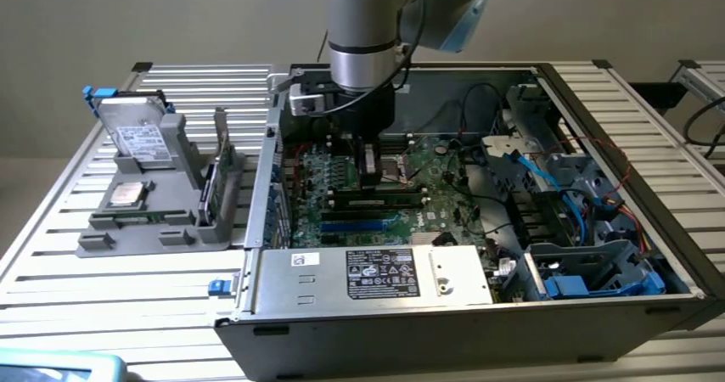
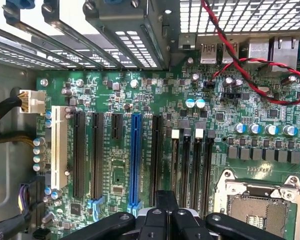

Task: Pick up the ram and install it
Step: 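Press down the ram until it locks into place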

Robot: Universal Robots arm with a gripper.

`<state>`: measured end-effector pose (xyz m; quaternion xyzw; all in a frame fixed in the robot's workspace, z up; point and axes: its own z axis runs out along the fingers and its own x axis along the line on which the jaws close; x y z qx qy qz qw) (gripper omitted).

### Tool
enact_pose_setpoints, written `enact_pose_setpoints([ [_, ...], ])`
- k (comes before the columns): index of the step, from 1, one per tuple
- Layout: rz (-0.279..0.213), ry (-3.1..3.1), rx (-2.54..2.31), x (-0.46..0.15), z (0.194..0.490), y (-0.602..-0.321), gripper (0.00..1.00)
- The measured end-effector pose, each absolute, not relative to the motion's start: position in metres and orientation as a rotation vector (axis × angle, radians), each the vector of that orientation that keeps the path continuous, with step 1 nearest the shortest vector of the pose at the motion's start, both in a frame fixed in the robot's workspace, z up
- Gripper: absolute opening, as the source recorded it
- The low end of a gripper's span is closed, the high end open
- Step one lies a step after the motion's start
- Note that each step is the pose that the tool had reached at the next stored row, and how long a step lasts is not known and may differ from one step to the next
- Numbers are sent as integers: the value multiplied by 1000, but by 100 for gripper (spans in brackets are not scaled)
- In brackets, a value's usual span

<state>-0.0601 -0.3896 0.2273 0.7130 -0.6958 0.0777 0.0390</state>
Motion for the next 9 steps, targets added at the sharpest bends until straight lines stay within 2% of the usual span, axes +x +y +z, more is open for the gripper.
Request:
enact_pose_setpoints([
  [9,252,-2138,2192,-63,225,-390,11],
])
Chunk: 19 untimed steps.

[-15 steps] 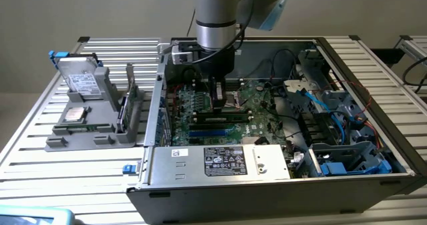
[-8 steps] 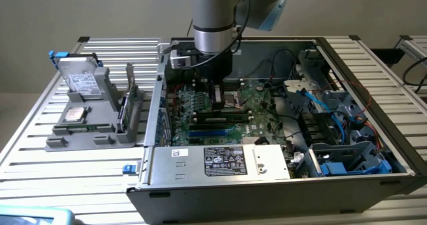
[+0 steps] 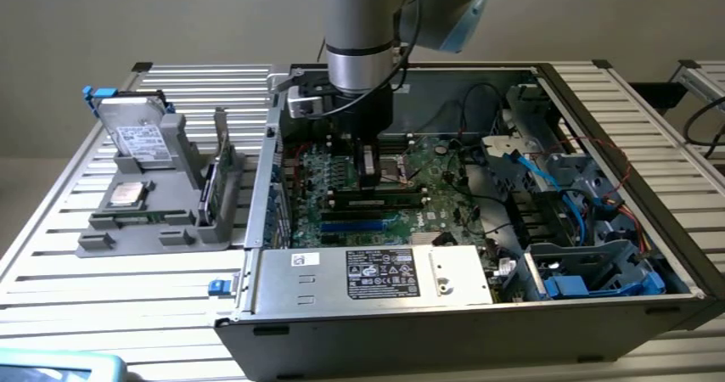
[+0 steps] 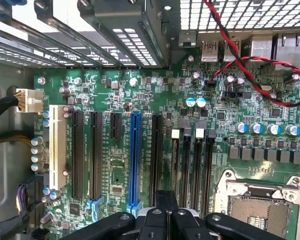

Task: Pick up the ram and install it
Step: 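Press down the ram until it locks into place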

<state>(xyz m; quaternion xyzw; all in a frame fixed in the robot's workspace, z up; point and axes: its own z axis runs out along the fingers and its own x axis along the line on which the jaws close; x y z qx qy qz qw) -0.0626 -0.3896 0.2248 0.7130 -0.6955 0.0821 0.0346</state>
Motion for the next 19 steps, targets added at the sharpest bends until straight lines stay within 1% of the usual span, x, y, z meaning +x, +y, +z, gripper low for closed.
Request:
enact_pose_setpoints([
  [6,255,-2139,2193,-64,225,-390,11],
  [12,268,-2144,2197,-66,223,-390,11],
  [19,267,-2142,2198,-65,253,-390,11],
])
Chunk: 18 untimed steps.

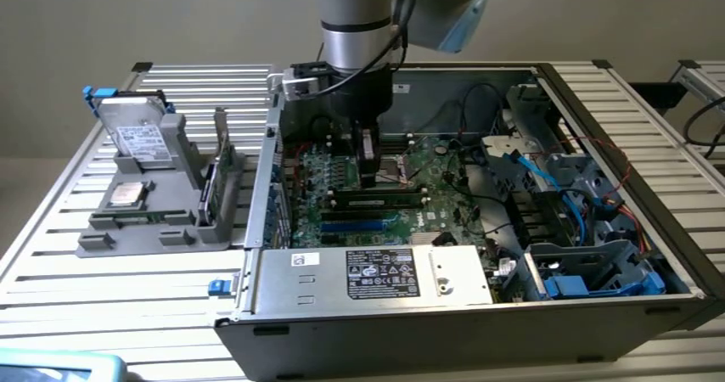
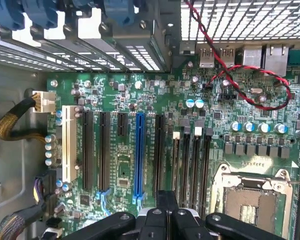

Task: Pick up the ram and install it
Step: 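Press down the ram until it locks into place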

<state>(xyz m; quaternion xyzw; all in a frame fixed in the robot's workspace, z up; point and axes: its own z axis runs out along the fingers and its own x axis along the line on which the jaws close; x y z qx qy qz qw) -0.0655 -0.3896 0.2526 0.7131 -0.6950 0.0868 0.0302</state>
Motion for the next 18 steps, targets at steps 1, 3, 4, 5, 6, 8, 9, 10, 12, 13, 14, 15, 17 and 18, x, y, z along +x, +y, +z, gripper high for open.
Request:
enact_pose_setpoints([
  [1,267,-2142,2198,-64,255,-390,11],
  [3,265,-2142,2198,-61,260,-390,11],
  [4,263,-2142,2198,-58,263,-391,11],
  [5,260,-2141,2198,-56,266,-391,11],
  [6,258,-2141,2198,-53,269,-392,11],
  [8,252,-2140,2197,-50,274,-393,11],
  [9,249,-2141,2198,-49,275,-393,11],
  [10,246,-2141,2198,-48,277,-393,11],
  [12,238,-2143,2200,-46,279,-394,11],
  [13,234,-2144,2202,-44,279,-394,11],
  [14,230,-2147,2204,-43,279,-394,11],
  [15,225,-2150,2206,-42,279,-394,11],
  [17,213,-2157,2213,-39,279,-395,11],
  [18,209,-2159,2215,-38,279,-395,11],
])
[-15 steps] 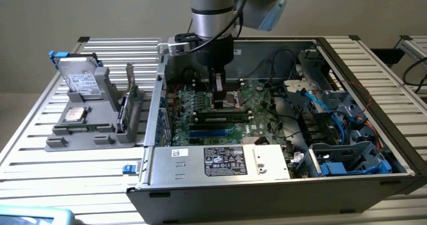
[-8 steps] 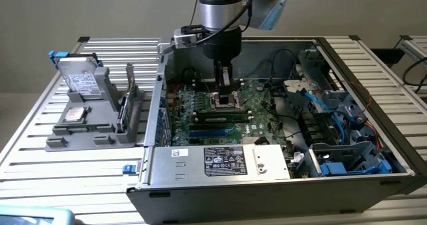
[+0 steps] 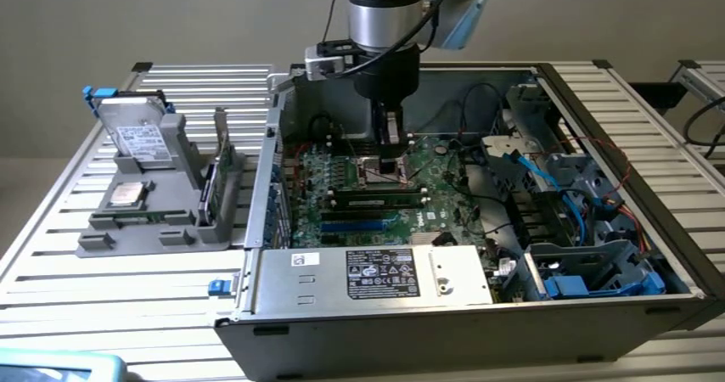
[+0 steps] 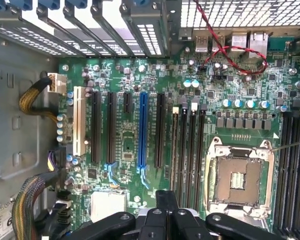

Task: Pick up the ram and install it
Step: 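Press down the ram until it locks into place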

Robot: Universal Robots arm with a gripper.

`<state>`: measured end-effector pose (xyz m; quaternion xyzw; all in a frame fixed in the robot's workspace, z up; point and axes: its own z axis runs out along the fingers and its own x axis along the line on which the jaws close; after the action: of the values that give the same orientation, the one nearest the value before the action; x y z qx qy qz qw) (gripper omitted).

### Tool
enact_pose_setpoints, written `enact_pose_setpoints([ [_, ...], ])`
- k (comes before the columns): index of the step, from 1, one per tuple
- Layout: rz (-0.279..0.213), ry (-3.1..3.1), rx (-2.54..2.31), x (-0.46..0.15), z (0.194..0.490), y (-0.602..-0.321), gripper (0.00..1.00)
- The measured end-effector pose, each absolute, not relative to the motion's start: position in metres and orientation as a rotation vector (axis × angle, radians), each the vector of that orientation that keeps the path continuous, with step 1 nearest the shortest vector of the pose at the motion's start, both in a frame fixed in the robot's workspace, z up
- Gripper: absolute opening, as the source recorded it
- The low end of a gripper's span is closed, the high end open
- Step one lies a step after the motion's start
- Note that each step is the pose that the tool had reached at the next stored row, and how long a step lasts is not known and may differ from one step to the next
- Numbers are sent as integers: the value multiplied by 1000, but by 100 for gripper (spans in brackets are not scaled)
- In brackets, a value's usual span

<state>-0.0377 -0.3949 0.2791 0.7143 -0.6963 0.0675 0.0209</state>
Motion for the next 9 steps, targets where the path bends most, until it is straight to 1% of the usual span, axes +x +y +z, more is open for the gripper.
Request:
enact_pose_setpoints([
  [9,207,-2160,2215,-38,279,-395,11],
])
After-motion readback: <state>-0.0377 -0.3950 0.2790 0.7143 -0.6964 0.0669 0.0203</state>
